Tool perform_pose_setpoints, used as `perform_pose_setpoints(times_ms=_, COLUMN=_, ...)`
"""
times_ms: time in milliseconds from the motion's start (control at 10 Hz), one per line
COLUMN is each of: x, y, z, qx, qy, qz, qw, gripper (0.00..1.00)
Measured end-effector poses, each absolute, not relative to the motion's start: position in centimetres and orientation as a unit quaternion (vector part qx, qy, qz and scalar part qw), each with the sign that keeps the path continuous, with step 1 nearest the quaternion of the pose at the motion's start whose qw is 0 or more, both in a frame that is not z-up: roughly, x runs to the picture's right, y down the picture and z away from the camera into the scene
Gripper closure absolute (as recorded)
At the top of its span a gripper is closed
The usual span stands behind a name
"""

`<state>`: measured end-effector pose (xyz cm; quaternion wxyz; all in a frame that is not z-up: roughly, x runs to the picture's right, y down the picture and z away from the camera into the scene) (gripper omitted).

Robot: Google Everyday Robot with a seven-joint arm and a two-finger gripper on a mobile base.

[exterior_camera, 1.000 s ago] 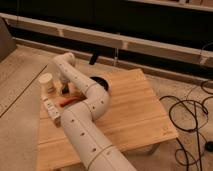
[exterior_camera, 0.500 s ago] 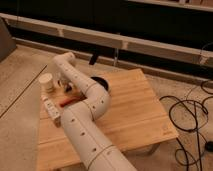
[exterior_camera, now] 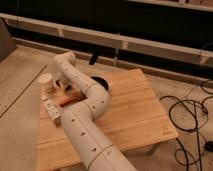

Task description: Place the eraser on the white sponge

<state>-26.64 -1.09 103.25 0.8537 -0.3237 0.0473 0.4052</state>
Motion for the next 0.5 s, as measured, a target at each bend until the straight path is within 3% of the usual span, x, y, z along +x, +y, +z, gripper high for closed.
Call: perform_pose_setpoints(times_ms=500, x=-25.4, y=-5.1, z=99.7, qx=-0.286, qy=0.087, qz=0.411, qw=0.861, gripper=1.0)
